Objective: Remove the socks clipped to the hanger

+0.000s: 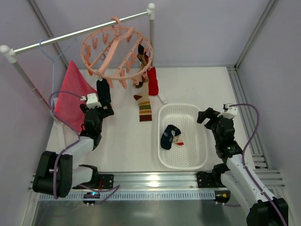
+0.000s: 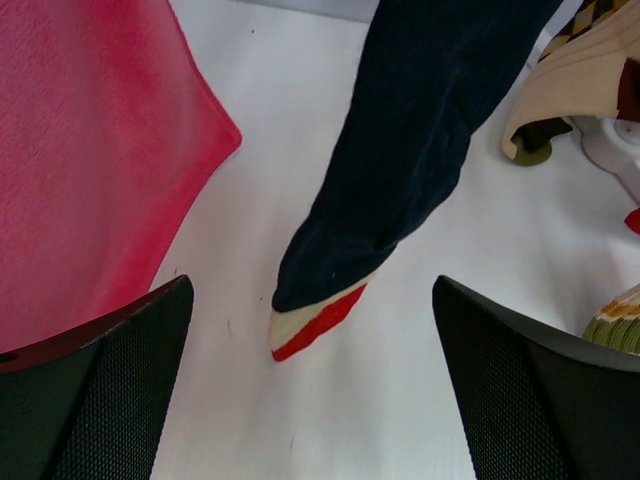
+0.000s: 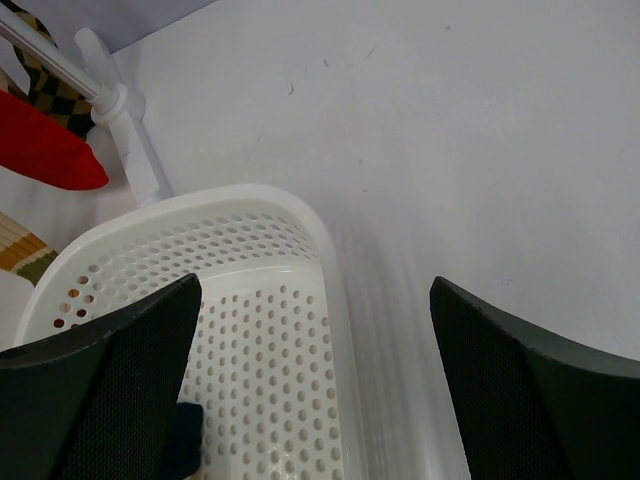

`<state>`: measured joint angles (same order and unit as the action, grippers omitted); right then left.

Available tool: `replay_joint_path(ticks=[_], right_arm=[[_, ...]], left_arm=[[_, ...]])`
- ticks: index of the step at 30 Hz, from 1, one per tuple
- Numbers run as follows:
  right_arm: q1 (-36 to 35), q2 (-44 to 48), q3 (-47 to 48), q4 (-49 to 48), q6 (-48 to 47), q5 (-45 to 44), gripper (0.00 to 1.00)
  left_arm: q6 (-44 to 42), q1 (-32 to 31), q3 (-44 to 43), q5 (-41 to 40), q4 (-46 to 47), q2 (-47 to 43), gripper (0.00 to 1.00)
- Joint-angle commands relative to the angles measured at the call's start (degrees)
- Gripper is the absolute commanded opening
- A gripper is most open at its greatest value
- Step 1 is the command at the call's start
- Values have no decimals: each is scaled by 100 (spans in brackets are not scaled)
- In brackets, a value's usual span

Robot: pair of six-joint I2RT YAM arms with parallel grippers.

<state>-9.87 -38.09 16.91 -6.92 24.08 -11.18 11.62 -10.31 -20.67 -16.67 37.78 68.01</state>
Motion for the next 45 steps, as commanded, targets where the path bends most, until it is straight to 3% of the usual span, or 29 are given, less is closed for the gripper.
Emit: replay_joint_path(ticks=[1, 4, 5, 8, 10, 11, 13, 17, 22, 29, 37, 45], right_arm=[[29, 47, -21, -301, -78, 19, 95], [29, 47, -29, -310, -79, 19, 95], [29, 47, -30, -319, -78, 11, 95], [38, 38, -38, -337, -87, 19, 95], [29, 29, -38, -354, -87, 2, 95], [29, 21, -47, -363, -87, 10, 95], [29, -14, -47, -380, -87, 19, 95], [29, -102, -47, -424, -122, 11, 95], [29, -182, -3, -389, -324, 115, 95], [-260, -366, 102, -705, -360, 547, 95], [-2307, -1094, 892, -741, -491, -507, 95], [-4257, -2562, 2676, -671, -1045, -1140, 95]], left_arm=[[-143, 116, -333, 417, 1116, 334, 100], [-133, 152, -403, 576, 1424, 537, 98], [-133, 152, -421, 585, 1460, 651, 80], [-142, 143, -508, 515, 1601, 819, 61], [-133, 143, -535, 576, 1610, 837, 44], [-81, 143, -535, 620, 1618, 837, 19], [-37, 152, -474, 630, 1680, 811, 8], [51, 143, -307, 673, 1654, 627, 0], [473, 82, -52, 867, 1171, -162, 0], [657, -594, 256, 665, 82, -1480, 0], [1009, -1122, 326, 428, -1579, -2757, 1], [1088, -1711, 388, 120, -2599, -3574, 0]])
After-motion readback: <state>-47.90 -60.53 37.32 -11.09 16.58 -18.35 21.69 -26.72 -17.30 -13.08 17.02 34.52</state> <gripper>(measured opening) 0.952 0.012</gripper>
